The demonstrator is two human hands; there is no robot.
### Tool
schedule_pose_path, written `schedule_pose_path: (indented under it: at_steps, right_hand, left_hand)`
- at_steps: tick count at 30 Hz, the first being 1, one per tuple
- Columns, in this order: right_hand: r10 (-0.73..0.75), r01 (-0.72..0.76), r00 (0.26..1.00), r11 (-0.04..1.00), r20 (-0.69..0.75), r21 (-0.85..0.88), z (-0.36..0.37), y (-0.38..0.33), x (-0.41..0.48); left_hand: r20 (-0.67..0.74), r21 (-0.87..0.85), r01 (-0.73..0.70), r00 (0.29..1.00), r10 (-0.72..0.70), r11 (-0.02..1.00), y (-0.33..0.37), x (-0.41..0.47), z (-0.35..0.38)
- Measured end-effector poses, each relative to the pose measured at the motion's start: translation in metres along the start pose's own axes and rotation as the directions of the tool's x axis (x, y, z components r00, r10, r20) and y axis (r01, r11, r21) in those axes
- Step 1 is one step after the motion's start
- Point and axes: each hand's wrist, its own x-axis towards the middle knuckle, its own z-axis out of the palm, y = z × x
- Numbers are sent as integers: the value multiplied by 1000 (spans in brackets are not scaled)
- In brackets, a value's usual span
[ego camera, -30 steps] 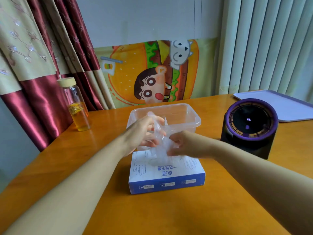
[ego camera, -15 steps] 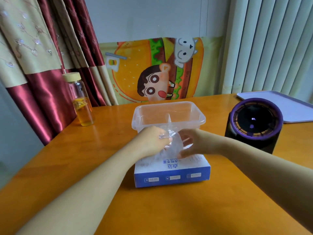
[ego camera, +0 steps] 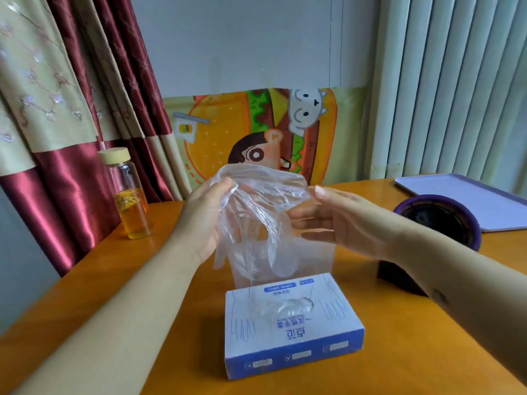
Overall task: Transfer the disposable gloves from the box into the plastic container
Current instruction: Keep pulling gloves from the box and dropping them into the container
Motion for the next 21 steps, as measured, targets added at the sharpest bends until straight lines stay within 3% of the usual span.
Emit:
schedule_pose_path:
  at_steps: [4, 7, 14, 18, 21]
  right_hand:
    - [-63, 72, 953, 997, -295, 20, 11, -15, 35]
    - [-102, 90, 935, 995, -339, -51, 14, -15, 64]
    - [-237, 198, 962, 948, -137, -248, 5, -33, 108]
    - [-265, 219, 963, 871, -47, -439, -3, -42, 120]
    - [-260, 222, 966, 828, -2, -515, -8, -46, 126]
  left_hand:
    - [1, -21, 46, 999, -46, 999, -9, 19, 2]
    - [16, -25, 113, 994, -112, 993, -16, 34, 3]
    - [30, -70, 266, 964, -265, 961, -33, 67, -28]
    - [122, -145, 291, 954, -275, 946, -28, 86, -57]
    - [87, -119, 304, 951, -295, 945, -22, 99, -78]
